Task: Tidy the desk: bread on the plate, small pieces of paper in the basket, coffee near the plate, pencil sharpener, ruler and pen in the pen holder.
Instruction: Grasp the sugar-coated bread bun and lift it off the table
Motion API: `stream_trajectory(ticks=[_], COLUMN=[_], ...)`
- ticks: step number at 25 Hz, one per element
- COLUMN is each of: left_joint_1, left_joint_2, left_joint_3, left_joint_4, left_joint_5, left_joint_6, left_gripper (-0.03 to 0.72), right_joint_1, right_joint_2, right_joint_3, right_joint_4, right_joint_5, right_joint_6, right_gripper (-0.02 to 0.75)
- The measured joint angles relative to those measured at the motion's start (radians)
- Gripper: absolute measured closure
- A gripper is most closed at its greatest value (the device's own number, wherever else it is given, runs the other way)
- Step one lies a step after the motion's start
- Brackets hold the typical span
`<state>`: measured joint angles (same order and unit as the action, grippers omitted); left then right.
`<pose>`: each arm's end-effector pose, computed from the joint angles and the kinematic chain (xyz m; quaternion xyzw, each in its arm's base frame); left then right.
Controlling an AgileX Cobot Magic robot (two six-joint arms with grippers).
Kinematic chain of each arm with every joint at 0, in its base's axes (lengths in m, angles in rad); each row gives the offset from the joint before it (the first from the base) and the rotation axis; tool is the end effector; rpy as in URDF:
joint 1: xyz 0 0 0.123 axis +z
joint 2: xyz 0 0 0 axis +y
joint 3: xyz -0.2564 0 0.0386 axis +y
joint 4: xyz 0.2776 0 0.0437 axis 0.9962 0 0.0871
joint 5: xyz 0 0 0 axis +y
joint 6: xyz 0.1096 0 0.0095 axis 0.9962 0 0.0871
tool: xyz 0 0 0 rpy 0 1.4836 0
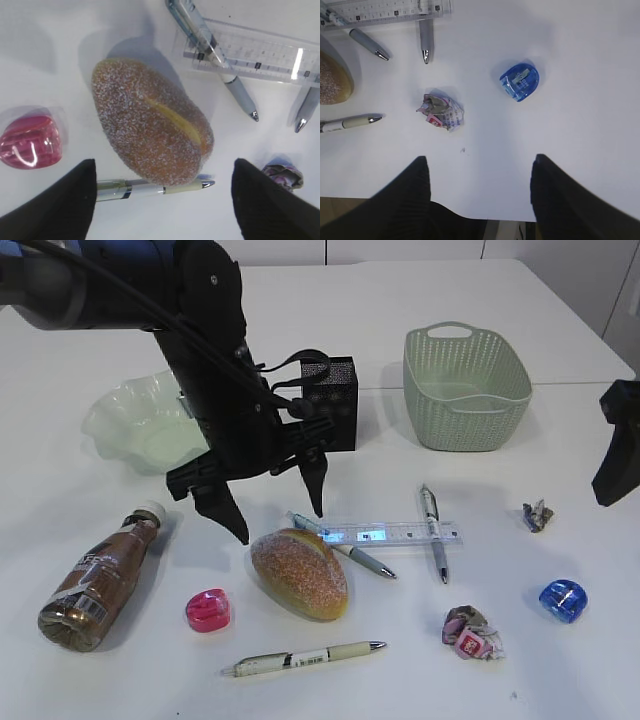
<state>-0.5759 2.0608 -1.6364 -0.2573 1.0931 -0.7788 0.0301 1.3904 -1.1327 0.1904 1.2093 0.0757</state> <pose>0.3572 -0.2616 0.1507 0.1508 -0.9791 0.1354 0.0196 0.2919 0.0283 0.2475 0.0476 0.9901 0.0966 0.0899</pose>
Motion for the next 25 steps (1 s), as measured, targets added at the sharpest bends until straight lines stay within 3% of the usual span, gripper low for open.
stream_trajectory(ticks=[25], left_joint_1=[0.000], left_joint_2=[0.089], left_joint_3=[0.000], left_joint_4=[-0.091], left_joint_5=[-0.032], left_joint_6=[-0.014], left_gripper=[0.095], right_joint_1=[0.000], right_joint_2=[0.000], right_joint_3=[0.000], right_joint_4=[0.004], right_joint_5=[0.008], right_joint_6=[-0.009], right_gripper=[0.242])
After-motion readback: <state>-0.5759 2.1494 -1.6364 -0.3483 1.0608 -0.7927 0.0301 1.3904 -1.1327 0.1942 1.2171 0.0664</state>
